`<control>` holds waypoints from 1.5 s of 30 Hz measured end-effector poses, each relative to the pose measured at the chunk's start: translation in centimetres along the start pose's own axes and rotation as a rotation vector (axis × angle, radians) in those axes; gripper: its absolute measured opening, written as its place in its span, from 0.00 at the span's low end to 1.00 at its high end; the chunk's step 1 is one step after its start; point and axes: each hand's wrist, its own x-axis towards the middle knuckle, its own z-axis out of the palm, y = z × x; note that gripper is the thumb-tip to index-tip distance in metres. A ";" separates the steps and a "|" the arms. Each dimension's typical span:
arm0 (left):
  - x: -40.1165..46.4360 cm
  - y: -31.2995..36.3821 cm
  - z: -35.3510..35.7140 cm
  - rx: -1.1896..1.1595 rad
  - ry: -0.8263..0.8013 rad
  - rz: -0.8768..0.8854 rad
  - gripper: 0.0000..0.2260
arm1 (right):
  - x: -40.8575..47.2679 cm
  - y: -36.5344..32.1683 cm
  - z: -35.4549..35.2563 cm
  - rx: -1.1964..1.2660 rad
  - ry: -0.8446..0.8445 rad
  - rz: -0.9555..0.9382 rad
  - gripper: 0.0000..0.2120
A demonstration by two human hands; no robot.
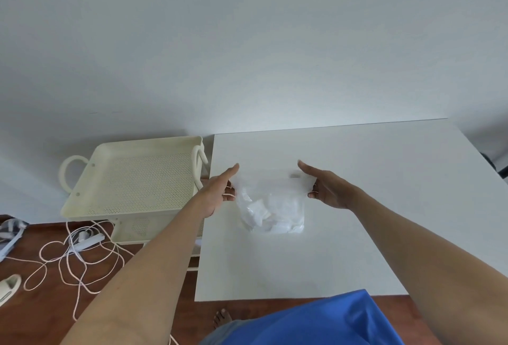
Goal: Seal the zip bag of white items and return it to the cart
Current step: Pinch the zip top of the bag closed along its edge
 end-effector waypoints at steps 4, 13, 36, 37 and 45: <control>-0.2 0.3 -0.1 0.045 -0.021 -0.023 0.14 | 0.2 -0.1 0.4 -0.058 0.003 0.001 0.30; 0.4 0.6 -0.2 0.086 -0.042 0.139 0.11 | 0.8 -1.4 0.9 -0.015 0.021 -0.095 0.12; 0.3 3.3 1.8 0.267 0.106 0.395 0.13 | 2.9 -4.6 3.8 -0.424 0.170 -0.259 0.18; 0.2 3.4 1.8 0.258 0.128 0.396 0.13 | 2.9 -4.6 3.9 -0.442 0.183 -0.281 0.18; 0.1 4.1 1.9 0.330 0.140 0.342 0.19 | 3.2 -5.2 4.0 -0.524 0.241 -0.317 0.17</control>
